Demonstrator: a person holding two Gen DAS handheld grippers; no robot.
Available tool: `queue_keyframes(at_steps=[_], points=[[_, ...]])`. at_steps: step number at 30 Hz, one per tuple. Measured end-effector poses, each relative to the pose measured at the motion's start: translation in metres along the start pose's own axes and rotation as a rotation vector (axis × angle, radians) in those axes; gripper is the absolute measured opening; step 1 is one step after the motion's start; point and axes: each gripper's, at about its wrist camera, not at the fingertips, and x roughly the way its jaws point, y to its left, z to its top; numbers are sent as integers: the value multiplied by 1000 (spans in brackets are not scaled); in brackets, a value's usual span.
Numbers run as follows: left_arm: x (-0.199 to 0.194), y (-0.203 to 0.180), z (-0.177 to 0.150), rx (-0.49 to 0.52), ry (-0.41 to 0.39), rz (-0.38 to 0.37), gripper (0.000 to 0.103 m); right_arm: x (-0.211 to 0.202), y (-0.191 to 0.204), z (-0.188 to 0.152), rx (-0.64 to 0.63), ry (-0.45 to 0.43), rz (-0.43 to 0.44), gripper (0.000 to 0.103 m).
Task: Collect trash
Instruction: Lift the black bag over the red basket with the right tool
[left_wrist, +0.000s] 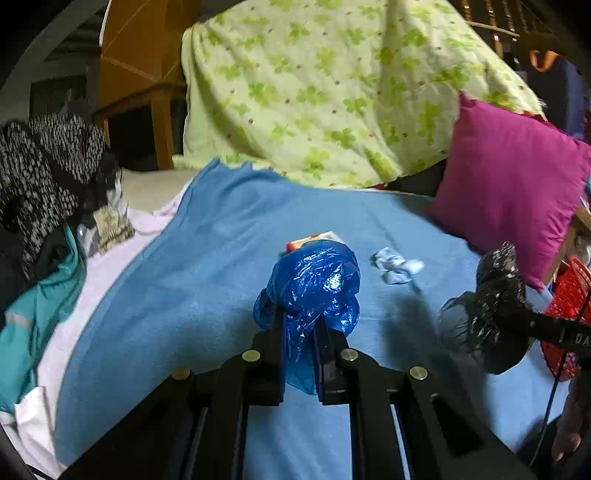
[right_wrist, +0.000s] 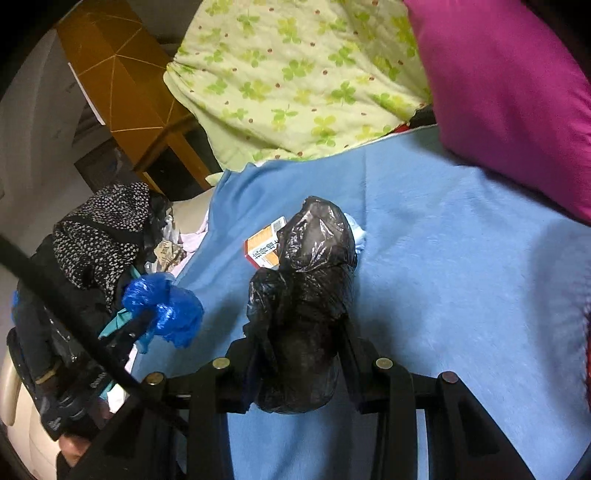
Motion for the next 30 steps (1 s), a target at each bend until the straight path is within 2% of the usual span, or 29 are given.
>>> queue_keyframes(at_steps=[7,11,20,30], points=[[-49,-37,8,78,-61,46,13,-56,7,-20,-36,-50,-9,40],[-68,-53,10,106,-76,38,13,-87,15,-22,-78,-88,-21,40],[-87,-83,13,169,-91,24,13,-131,27,-22,-133,-134,-79,40],[-100,-107,20,219,-118,30,13,-167,16,-16,-109,-191,-102,40]])
